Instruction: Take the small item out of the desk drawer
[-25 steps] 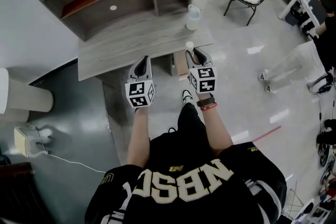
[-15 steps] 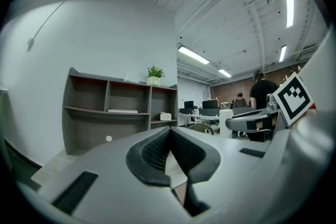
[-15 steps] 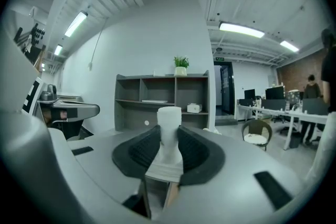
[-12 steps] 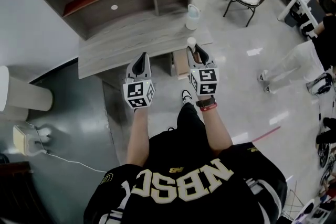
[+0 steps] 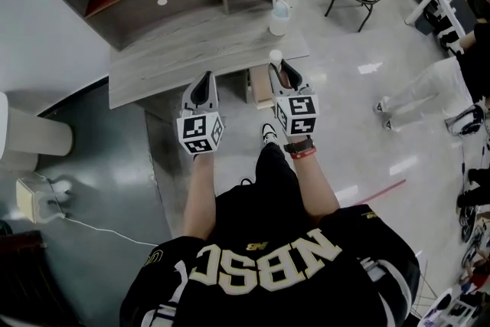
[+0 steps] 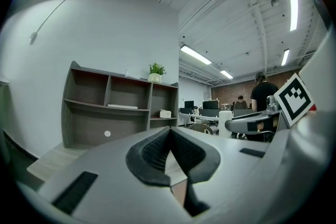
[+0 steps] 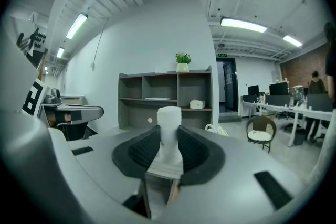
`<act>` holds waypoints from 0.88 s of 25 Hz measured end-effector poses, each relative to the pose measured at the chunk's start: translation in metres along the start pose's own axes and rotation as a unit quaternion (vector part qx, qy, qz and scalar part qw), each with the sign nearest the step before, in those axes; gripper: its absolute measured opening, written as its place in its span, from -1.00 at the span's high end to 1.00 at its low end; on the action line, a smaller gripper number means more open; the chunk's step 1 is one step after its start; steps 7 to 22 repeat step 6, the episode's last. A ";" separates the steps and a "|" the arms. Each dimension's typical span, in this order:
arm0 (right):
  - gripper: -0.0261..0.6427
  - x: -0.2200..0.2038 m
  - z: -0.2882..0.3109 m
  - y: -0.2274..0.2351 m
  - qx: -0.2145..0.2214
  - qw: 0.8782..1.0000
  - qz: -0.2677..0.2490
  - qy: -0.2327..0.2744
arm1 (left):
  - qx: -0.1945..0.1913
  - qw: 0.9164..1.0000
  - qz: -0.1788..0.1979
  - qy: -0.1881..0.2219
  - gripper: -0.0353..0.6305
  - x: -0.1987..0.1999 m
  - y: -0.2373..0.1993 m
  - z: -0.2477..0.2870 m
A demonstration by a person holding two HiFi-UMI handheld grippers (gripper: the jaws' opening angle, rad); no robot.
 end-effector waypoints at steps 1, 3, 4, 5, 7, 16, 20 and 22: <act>0.58 -0.001 0.003 0.001 0.002 1.000 0.000 -0.002 | 0.000 1.000 -0.001 -0.001 0.85 -0.002 -0.001 0.003; 0.58 -0.004 0.011 0.005 0.004 1.000 0.000 -0.005 | 0.001 1.000 -0.005 -0.001 0.85 -0.005 -0.003 0.011; 0.58 -0.006 0.016 0.007 0.005 1.000 -0.001 -0.007 | 0.001 1.000 -0.007 -0.001 0.85 -0.006 -0.005 0.015; 0.58 -0.007 0.021 0.010 0.006 1.000 -0.001 -0.009 | 0.002 1.000 -0.008 -0.001 0.85 -0.008 -0.007 0.020; 0.58 -0.009 0.027 0.012 0.007 1.000 -0.001 -0.011 | 0.002 1.000 -0.010 -0.001 0.85 -0.009 -0.009 0.025; 0.58 -0.009 0.027 0.012 0.007 1.000 -0.001 -0.011 | 0.002 1.000 -0.010 -0.001 0.85 -0.009 -0.009 0.025; 0.58 -0.009 0.027 0.012 0.007 1.000 -0.001 -0.011 | 0.002 1.000 -0.010 -0.001 0.85 -0.009 -0.009 0.025; 0.58 -0.009 0.027 0.012 0.007 1.000 -0.001 -0.011 | 0.002 1.000 -0.010 -0.001 0.85 -0.009 -0.009 0.025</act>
Point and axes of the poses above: the fingertips, and each gripper's own axes: z forward along the fingers, y to its right, x out of its top, the point moved 9 cm from there along -z, backward along the fingers, and after that the axes turned 7 degrees about -x, right-handed, at the moved point
